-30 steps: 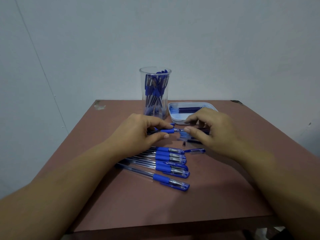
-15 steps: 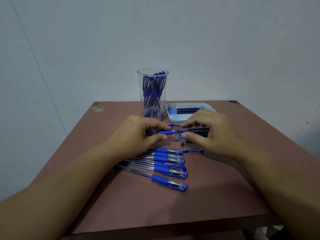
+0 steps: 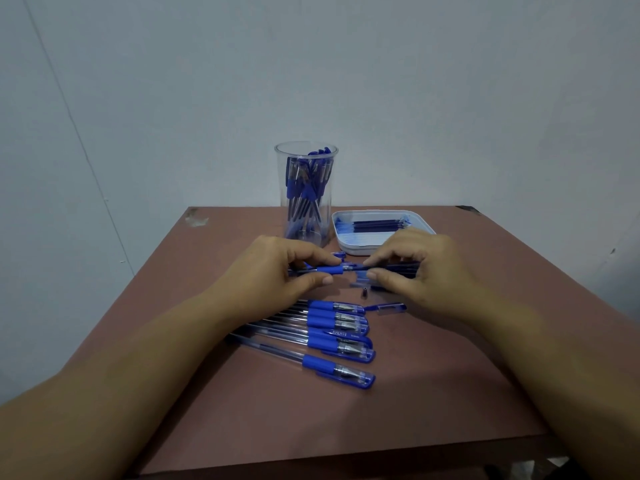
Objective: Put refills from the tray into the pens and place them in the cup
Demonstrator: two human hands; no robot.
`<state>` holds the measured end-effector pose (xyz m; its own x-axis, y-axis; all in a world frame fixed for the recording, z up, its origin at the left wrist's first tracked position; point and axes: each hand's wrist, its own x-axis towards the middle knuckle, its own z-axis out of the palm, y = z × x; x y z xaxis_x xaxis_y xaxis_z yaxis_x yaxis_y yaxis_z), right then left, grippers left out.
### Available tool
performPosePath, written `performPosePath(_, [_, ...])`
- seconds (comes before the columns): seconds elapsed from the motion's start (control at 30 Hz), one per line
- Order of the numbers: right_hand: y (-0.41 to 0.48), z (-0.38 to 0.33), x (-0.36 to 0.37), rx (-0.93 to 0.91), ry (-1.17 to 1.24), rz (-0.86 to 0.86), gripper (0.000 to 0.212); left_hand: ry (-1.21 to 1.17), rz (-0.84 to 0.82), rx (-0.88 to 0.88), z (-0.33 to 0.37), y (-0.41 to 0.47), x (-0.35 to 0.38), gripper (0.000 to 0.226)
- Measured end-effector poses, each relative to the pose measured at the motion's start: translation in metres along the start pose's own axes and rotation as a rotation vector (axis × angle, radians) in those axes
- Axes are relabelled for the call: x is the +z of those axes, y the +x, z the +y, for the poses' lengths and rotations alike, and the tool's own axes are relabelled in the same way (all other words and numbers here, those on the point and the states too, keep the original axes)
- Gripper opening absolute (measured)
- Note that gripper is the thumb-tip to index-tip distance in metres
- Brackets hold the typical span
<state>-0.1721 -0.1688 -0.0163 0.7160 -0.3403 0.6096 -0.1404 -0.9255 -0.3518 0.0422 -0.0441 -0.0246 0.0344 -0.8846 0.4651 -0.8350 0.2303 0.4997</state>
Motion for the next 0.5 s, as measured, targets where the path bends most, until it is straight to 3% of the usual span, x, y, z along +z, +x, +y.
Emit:
performPosePath(0.37, [0.007,0.013,-0.038,0.13,0.007,-0.141,0.011,-0.042,0.053,0.001,-0.005,0.002,-0.004,0.031])
performPosePath(0.5, [-0.002,0.024,-0.044,0.172,0.004,-0.091,0.011,-0.029,0.083,-0.019,-0.01,0.004,-0.006,0.032])
